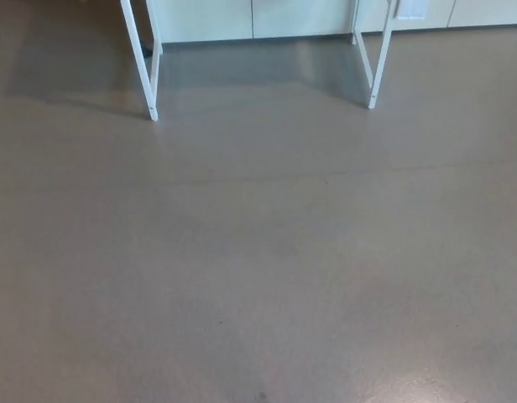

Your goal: The robot walk up to a desk on which a bottle is kept on the left hand side and a container is kept on the right hand side. The robot uses its left hand to pick up the bottle and places it in the container.

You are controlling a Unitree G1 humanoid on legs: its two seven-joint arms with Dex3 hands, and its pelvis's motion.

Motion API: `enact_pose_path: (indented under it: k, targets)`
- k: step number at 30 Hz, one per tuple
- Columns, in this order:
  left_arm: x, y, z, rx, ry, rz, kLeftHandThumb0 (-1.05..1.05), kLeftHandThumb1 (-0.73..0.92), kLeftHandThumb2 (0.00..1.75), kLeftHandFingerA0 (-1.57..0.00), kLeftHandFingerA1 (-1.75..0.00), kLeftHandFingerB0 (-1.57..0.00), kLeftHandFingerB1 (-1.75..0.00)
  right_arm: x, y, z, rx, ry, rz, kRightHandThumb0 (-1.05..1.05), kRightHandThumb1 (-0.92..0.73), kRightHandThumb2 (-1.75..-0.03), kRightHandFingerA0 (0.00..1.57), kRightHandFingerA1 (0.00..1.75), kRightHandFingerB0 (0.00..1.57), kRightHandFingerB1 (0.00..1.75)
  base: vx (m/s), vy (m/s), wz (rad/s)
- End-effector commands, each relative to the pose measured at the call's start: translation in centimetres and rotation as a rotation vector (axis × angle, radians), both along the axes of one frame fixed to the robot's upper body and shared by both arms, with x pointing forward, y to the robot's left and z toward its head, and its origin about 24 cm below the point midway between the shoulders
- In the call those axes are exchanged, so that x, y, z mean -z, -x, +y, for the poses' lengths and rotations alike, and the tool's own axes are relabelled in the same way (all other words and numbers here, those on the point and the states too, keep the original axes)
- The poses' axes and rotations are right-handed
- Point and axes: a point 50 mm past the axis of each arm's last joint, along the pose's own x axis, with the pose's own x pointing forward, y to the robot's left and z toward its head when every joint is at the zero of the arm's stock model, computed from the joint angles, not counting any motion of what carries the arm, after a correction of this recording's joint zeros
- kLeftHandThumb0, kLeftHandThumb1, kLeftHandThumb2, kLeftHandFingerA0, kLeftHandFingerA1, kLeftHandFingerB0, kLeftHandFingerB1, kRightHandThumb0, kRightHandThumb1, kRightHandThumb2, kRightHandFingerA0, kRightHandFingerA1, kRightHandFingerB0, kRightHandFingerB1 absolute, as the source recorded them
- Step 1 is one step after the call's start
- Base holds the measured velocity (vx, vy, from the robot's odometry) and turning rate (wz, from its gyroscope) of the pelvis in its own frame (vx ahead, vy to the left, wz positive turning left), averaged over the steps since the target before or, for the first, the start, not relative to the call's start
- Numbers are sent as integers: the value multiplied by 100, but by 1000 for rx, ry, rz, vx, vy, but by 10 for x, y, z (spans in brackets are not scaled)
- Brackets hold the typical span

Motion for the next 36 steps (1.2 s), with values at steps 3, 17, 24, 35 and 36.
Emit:
enact_pose_path:
  k: [3, 17, 24, 35, 36]
  targets:
    - [-7, 9, 11, 23, 28, -64, -96, 88, 73, -21, -39, 0, -15, -1, 14, -2, -29, -37, -46, -93, -85, -66, 17, 35, 19, 36, 143, 187, -9]
    - [-5, 18, 7, 89, 25, -42, -96, 89, 72, -21, -40, 0, -14, 5, 32, -3, -29, -33, -15, -91, -84, -66, 19, 36, 21, 36, 223, 117, 7]
    - [-4, 19, 6, 121, 9, -27, -99, 74, 114, -15, -48, 0, -34, 6, 32, -4, -28, -32, -6, -90, -81, -65, 20, 36, 21, 36, 362, -182, 23]
    - [-2, 21, 5, 141, -15, -9, -104, 77, 116, -20, -50, 0, -35, 8, 38, -4, -20, -29, 6, -91, -82, -65, 22, 36, 22, 36, 323, -33, -11]
    - [-3, 21, 5, 139, -20, -15, -98, 92, 69, -29, -40, 0, -35, 8, 38, -4, -19, -31, 5, -91, -82, -65, 21, 35, 22, 36, 522, 110, -18]
